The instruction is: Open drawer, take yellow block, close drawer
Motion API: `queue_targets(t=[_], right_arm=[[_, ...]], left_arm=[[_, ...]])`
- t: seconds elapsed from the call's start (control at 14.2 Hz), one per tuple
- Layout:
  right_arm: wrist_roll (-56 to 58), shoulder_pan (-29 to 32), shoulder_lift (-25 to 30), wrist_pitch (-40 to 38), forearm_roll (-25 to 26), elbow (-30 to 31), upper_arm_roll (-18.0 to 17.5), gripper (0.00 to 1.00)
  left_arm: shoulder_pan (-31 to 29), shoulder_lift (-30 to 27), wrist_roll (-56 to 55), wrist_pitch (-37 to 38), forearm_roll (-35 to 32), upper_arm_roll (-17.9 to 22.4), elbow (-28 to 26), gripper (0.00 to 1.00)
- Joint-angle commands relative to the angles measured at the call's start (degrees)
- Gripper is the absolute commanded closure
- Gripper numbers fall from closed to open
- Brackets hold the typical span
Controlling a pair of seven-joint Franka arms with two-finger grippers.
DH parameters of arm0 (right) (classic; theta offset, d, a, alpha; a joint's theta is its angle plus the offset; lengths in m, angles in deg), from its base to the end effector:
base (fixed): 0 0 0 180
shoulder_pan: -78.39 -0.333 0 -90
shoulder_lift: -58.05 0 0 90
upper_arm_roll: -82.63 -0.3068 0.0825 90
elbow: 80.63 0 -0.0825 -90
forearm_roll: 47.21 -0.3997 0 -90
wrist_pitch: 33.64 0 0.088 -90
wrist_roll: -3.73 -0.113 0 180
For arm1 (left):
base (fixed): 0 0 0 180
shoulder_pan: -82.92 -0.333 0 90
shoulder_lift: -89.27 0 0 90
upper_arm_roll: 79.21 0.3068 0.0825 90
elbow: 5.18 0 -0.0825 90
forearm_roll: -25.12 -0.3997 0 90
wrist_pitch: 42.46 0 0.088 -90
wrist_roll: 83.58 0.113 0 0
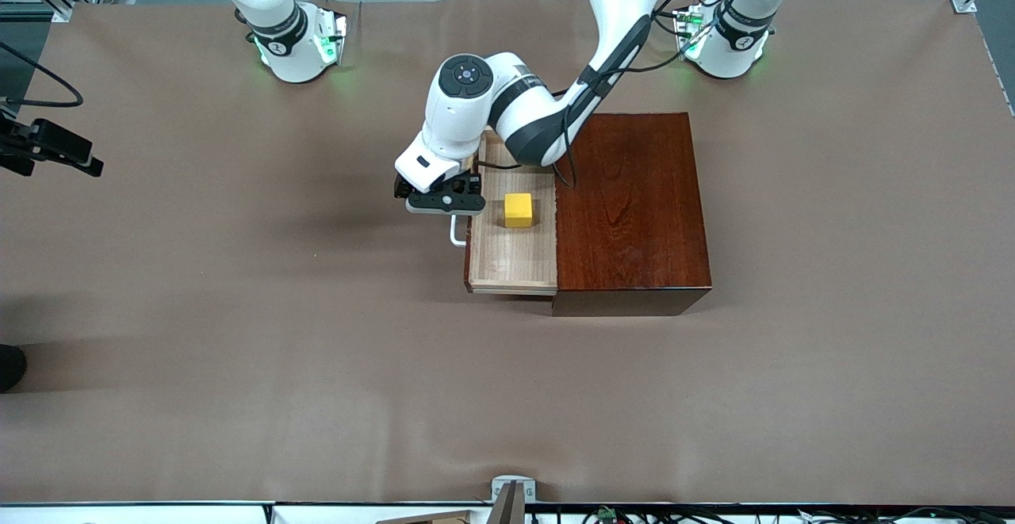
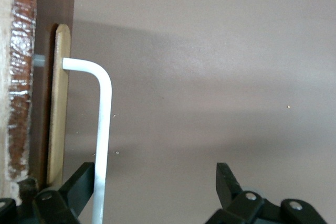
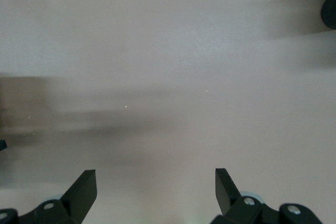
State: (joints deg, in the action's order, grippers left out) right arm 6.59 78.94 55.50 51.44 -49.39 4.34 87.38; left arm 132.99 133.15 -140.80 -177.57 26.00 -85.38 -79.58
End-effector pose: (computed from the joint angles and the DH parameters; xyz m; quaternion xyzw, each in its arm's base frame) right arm 0.5730 -0.0475 0.6191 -0.9994 0.0201 0.0199 0.0186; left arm 0.4506 -0.6370 0.2999 0.9876 0.0333 0.0471 0.1462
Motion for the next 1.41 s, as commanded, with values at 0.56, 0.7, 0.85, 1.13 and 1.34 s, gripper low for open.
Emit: queue_targets(t=[0.56,0.7,0.85,1.13,1.34], right_arm=[[-0.48,0.86,-0.44,-0.09,-0.81,-0.95,-0.79,0.00],[-0.48,0.86,-0.44,-0.10,-0.81,-0.95,-0.79,0.00],[-0.48,0.69,-0.62,-0.01,-0.81,-0.95,-0.79,0.00],[-0.48,0.42,-1.67,0.43,-1.16,-1.03,-0.97,0.00],[-0.48,0.16,-4.03,1.05,-3.00,-1.12,-1.14,0.00]], left_arm=[[1.35,-7.83,-7.91,10.73,5.09,-0.17,2.51,0.00],[1.09,-12.30,-7.91,18.53,5.01,1.67,2.51,0.00],[0.12,-17.31,-7.56,27.49,4.92,4.66,2.42,0.00],[-6.63,-25.67,0.91,42.26,4.13,5.73,1.37,0.00],[-14.10,-30.07,14.38,50.98,3.86,5.73,1.02,0.00]])
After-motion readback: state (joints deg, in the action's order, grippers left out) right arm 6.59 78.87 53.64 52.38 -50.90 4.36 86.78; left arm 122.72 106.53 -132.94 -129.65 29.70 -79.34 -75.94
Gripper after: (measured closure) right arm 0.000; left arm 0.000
